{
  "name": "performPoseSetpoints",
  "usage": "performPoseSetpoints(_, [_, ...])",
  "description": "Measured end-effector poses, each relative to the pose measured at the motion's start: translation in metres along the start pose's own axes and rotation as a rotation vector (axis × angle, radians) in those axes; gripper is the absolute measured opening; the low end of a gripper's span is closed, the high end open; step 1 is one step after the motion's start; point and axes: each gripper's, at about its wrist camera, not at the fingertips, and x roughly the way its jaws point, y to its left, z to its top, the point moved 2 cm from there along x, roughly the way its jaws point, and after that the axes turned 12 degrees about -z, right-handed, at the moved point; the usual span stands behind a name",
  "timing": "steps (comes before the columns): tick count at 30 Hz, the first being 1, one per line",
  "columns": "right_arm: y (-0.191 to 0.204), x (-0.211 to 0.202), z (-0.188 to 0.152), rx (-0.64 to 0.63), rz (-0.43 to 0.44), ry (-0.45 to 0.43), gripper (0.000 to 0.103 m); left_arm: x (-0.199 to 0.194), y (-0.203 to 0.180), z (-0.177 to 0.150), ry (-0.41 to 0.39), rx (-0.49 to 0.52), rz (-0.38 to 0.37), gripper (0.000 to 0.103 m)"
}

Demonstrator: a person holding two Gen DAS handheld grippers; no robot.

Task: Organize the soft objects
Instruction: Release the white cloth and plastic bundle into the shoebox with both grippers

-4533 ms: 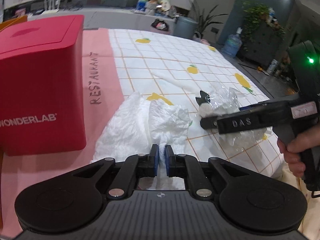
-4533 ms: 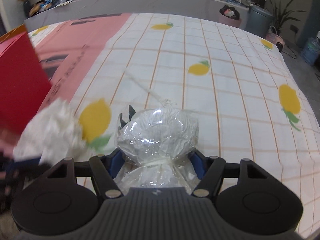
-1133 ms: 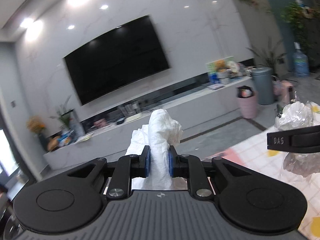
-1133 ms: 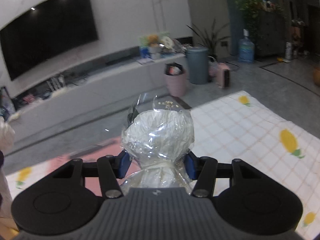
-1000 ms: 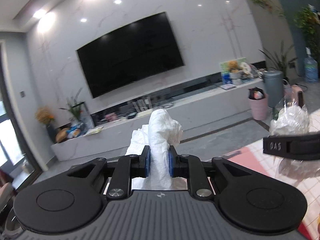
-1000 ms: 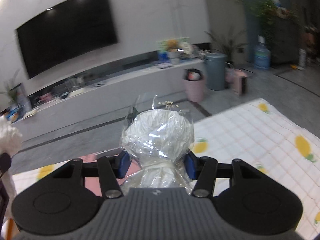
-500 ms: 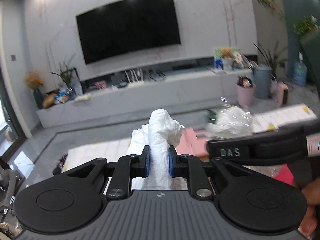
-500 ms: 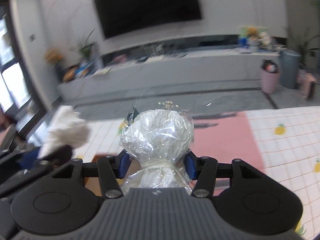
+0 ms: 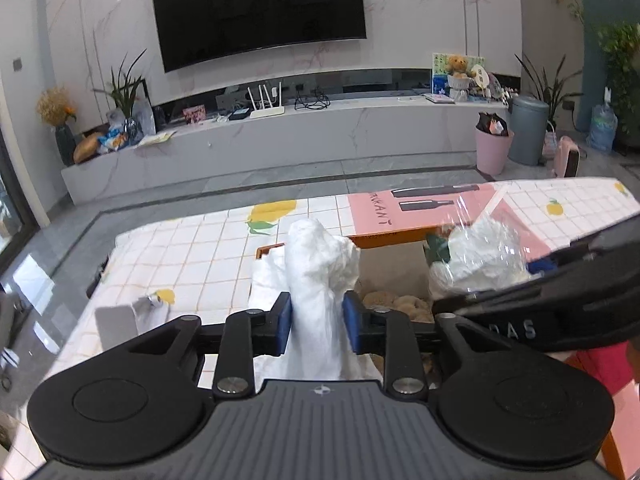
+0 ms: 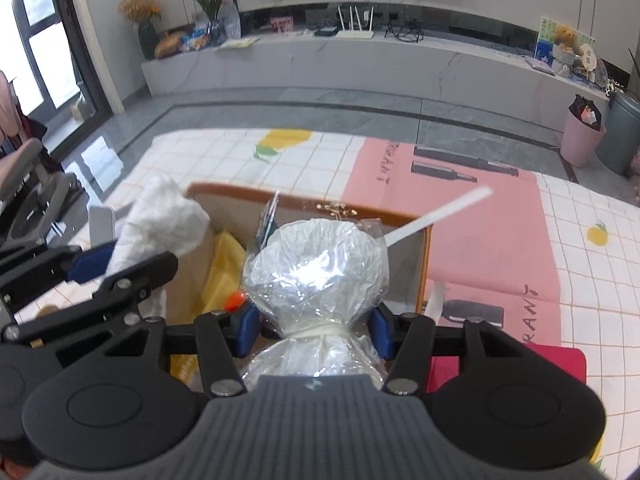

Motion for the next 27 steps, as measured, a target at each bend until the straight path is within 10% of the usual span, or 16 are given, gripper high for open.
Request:
performPoseSetpoints(5, [-0.004, 0.004, -0.004, 0.013, -0.011, 0.008, 0.054, -0.011, 0.006, -0.002, -0.058, -0.007, 0.067, 0.088])
performPoseSetpoints(13, [0.009, 0.002, -0.005, -0.03, -0.013, 0.014, 0.055, -0.026, 0.003, 0.005, -0.088, 0.061, 0.166, 0.093])
performPoseSetpoints(22, [0.023, 0.004, -0.009, -0.047, -0.038, 0.011, 0.057, -0.035, 0.009, 0.005, -0.046, -0.016, 0.111, 0.096])
performPoseSetpoints(27, [0.036, 0.005, -0.012, -0.105, -0.042, 0.012, 0.084, -0.039, 0.012, 0.003, -0.036, 0.009, 0.1, 0.101])
